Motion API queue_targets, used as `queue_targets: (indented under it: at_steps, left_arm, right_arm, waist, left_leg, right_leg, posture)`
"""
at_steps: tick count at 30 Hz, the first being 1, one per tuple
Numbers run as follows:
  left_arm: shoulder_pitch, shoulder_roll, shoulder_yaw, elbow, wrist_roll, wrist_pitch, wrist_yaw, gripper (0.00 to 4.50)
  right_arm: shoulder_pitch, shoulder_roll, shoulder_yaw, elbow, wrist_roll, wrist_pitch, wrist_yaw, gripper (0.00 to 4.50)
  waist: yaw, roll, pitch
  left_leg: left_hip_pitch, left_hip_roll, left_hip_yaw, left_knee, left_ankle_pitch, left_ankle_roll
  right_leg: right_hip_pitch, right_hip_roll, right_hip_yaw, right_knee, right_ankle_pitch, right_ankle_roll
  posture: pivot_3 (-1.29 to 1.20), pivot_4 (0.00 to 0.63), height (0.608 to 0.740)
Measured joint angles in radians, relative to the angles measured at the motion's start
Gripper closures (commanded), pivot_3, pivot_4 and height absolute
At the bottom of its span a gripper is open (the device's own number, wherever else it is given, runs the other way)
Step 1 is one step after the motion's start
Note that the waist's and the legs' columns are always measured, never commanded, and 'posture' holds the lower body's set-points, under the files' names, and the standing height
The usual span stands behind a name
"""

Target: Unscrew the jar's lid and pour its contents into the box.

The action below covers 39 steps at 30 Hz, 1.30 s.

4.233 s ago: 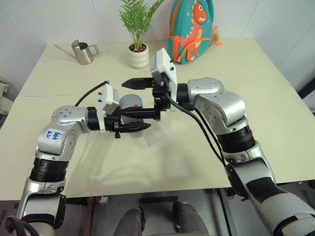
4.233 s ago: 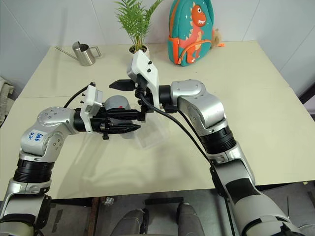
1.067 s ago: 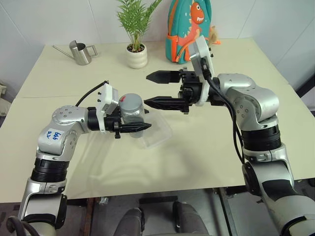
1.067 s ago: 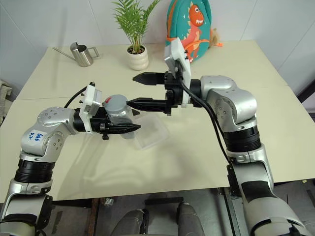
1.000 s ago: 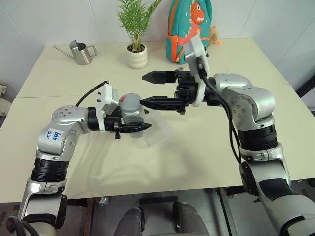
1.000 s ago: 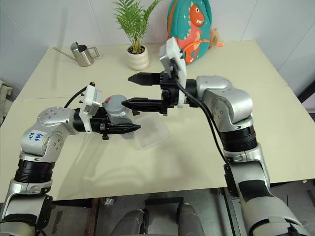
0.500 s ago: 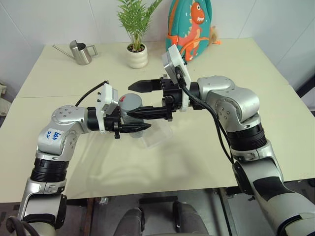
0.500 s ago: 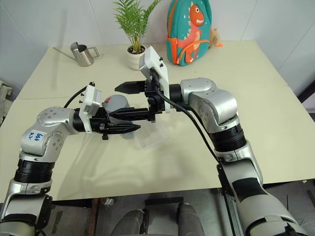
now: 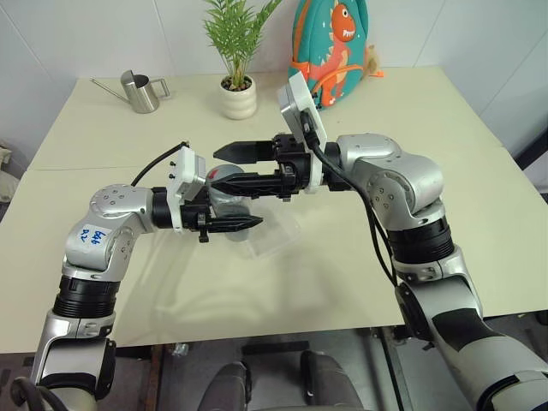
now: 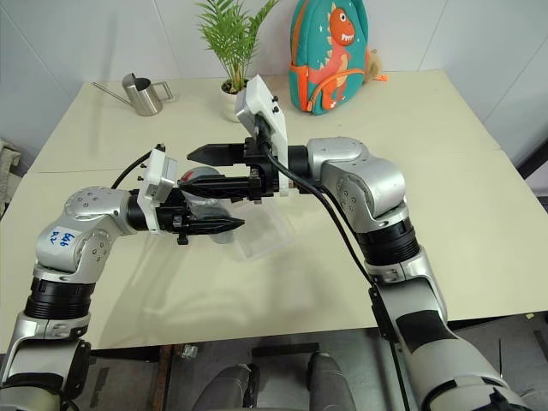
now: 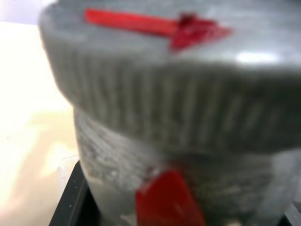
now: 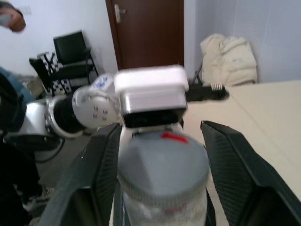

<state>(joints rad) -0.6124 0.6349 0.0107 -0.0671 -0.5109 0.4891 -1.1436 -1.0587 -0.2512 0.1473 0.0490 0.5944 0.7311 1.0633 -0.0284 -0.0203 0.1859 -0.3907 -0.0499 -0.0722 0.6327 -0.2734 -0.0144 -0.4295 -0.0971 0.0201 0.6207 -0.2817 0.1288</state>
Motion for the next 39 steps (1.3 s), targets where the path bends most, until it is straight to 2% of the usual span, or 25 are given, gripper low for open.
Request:
queue_targets:
  at_steps: [6, 10, 15, 22, 33, 36, 39]
  left_arm:
    - [0.019, 0.003, 0.002, -0.003, 0.000, 0.002, 0.007, 2.46]
    - [0.026, 0.008, 0.010, -0.003, 0.000, 0.002, 0.007, 2.46]
    - [0.026, 0.008, 0.009, -0.002, 0.000, 0.002, 0.006, 2.46]
    - [0.025, 0.008, 0.008, -0.001, 0.000, 0.002, -0.005, 2.46]
    - [0.025, 0.008, 0.008, -0.001, 0.000, 0.006, -0.006, 2.46]
    - [0.025, 0.008, 0.008, -0.001, 0.000, 0.012, -0.005, 2.46]
    - [0.025, 0.008, 0.008, -0.002, 0.000, 0.013, -0.004, 2.46]
  right_arm:
    - [-0.002, 0.031, -0.191, -0.012, 0.207, 0.150, -0.102, 1.55]
    - [0.021, -0.034, -0.163, -0.043, 0.158, 0.134, -0.120, 1.55]
    - [0.046, -0.073, -0.065, -0.056, 0.084, 0.099, -0.093, 0.05]
    - [0.046, -0.065, 0.045, -0.062, -0.025, -0.017, -0.063, 0.05]
    - [0.046, -0.050, 0.068, -0.053, -0.045, -0.028, -0.043, 0.05]
    - [0.046, -0.042, 0.068, -0.046, -0.045, -0.028, -0.043, 0.61]
    - [0.045, -0.027, 0.064, -0.040, -0.040, -0.027, -0.044, 1.59]
  waist:
    - [0.001, 0.000, 0.000]
    - [0.001, 0.000, 0.000]
    - [-0.003, 0.000, 0.000]
    - [0.000, 0.000, 0.000]
    - [0.000, 0.000, 0.000]
    - [0.000, 0.000, 0.000]
    - [0.000, 0.000, 0.000]
  left_leg:
    - [0.000, 0.000, 0.000, 0.000, 0.000, 0.000]
    - [0.000, 0.000, 0.000, 0.000, 0.000, 0.000]
    - [0.000, 0.000, 0.002, 0.000, 0.000, 0.000]
    - [0.000, 0.000, 0.002, 0.000, 0.000, 0.000]
    - [0.000, 0.000, 0.001, 0.000, 0.000, 0.000]
    - [0.000, 0.000, 0.001, 0.000, 0.000, 0.000]
    - [0.000, 0.000, 0.001, 0.000, 0.000, 0.000]
  right_leg:
    - [0.000, -0.001, 0.000, 0.000, 0.000, 0.000]
    - [0.000, -0.001, 0.000, 0.000, 0.000, 0.000]
    - [-0.001, 0.000, 0.002, 0.000, 0.000, 0.000]
    - [-0.001, 0.000, 0.001, 0.000, 0.000, 0.000]
    - [-0.001, 0.000, 0.001, 0.000, 0.000, 0.000]
    - [-0.001, 0.000, 0.001, 0.000, 0.000, 0.000]
    - [-0.001, 0.000, 0.001, 0.000, 0.000, 0.000]
  posture:
    - [0.00, 0.150, 0.740]
    - [0.00, 0.150, 0.740]
    - [0.00, 0.150, 0.740]
    - [0.00, 0.150, 0.740]
    - [0.00, 0.150, 0.740]
    - [0.00, 0.150, 0.740]
    - [0.00, 0.150, 0.740]
